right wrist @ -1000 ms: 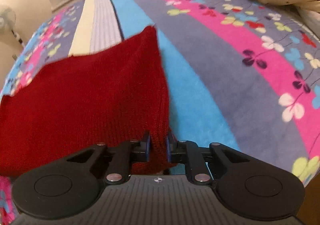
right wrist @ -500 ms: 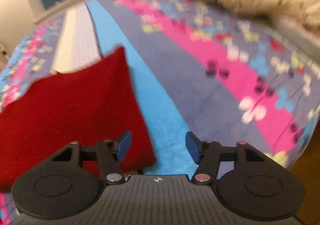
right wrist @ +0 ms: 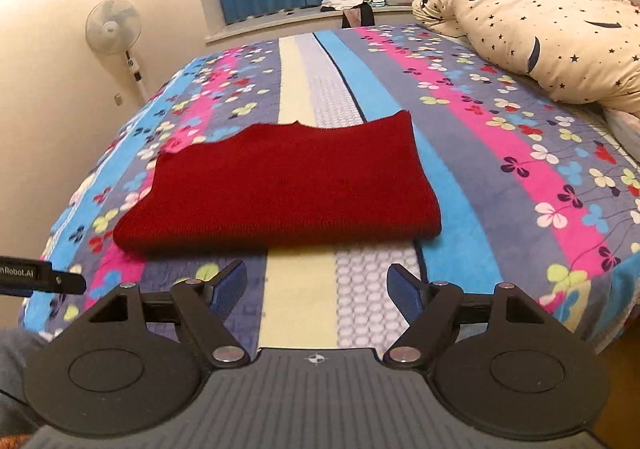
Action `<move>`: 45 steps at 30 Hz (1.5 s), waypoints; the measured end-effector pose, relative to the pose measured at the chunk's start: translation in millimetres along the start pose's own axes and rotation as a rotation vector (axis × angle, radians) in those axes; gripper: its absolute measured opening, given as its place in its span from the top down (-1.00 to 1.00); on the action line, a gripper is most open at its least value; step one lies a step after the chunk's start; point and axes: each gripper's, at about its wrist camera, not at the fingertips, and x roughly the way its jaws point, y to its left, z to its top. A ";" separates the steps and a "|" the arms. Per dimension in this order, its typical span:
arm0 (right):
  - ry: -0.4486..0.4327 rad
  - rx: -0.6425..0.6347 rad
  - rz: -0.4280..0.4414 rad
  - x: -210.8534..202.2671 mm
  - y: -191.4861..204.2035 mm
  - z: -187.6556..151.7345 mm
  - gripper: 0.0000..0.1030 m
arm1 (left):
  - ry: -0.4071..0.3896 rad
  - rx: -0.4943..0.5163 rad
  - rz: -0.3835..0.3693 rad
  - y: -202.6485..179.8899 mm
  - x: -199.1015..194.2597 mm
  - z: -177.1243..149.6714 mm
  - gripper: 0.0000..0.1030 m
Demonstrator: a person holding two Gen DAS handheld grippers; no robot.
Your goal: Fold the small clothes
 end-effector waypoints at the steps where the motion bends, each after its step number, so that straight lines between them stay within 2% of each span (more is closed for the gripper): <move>1: 0.001 -0.012 -0.001 -3.5 2.3 -2.2 -0.50 | -0.004 0.006 0.002 -1.2 -3.3 -2.8 -0.99; 9: -0.019 -0.006 -0.022 -20.6 0.7 -5.2 -0.50 | -0.006 0.050 0.000 -7.8 -17.1 -12.7 -0.99; 26: 0.034 0.030 -0.038 -0.6 -5.4 -2.2 -0.50 | 0.014 0.065 0.006 -10.8 -3.0 -5.3 -0.99; 36: 0.074 0.092 -0.037 22.3 -15.4 0.9 -0.50 | 0.048 0.080 0.015 -17.7 14.4 6.5 -0.99; 41: 0.042 0.210 -0.003 42.9 -32.8 8.1 -0.50 | 0.066 0.077 0.019 -18.2 26.5 16.3 -0.99; 45: 0.019 0.414 0.063 76.4 -60.4 13.6 -0.50 | 0.087 0.069 0.029 -16.2 37.2 28.9 -0.99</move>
